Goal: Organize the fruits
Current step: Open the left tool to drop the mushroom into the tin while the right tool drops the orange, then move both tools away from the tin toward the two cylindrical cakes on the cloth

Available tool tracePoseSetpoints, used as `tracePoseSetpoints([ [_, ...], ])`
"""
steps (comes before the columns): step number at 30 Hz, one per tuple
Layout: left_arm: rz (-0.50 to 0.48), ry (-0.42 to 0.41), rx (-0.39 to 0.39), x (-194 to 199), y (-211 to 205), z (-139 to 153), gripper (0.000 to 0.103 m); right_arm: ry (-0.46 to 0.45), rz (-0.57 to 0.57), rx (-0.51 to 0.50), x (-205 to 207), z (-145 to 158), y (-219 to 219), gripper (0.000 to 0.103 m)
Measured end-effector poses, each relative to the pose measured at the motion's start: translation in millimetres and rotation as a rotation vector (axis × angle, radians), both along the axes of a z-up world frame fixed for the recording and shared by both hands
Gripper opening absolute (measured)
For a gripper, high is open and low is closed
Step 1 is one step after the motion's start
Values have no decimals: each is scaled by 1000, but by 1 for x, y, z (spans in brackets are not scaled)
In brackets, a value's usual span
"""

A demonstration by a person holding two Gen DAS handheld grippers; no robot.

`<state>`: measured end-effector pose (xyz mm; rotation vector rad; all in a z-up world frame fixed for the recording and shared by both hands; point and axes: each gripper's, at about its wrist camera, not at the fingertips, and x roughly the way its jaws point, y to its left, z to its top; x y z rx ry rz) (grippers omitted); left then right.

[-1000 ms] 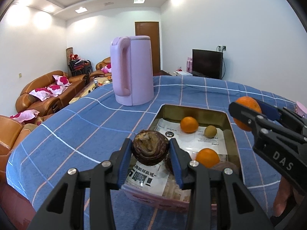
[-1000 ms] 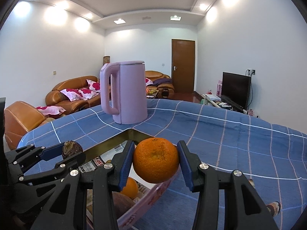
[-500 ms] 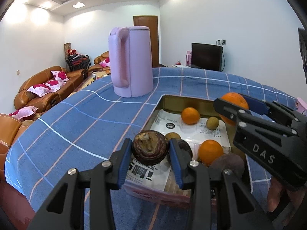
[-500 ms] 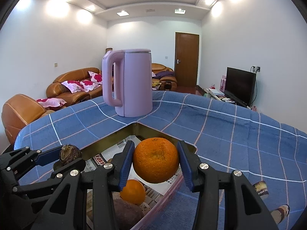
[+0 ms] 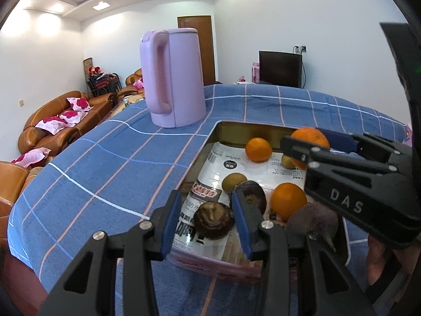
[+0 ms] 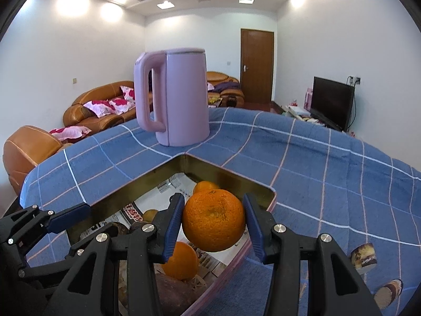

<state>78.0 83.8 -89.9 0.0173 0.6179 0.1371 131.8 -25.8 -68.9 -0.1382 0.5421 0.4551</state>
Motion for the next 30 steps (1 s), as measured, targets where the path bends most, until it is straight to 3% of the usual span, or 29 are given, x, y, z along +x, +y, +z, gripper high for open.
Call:
tracePoseSetpoints([
  [3, 0, 0, 4, 0, 0, 0, 47, 0, 4, -10, -1, -1, 2, 49],
  [7, -3, -5, 11, -2, -2, 1, 50, -8, 4, -14, -3, 0, 3, 59],
  [12, -7, -10, 16, -3, -3, 1, 55, -15, -3, -6, -4, 0, 1, 59],
  [17, -8, -23, 21, -6, -5, 3, 68, -24, -11, 1, -7, 2, -2, 61],
  [30, -15, -48, 17, -9, -15, 15, 70, -45, -77, 2, -20, 10, -28, 62],
])
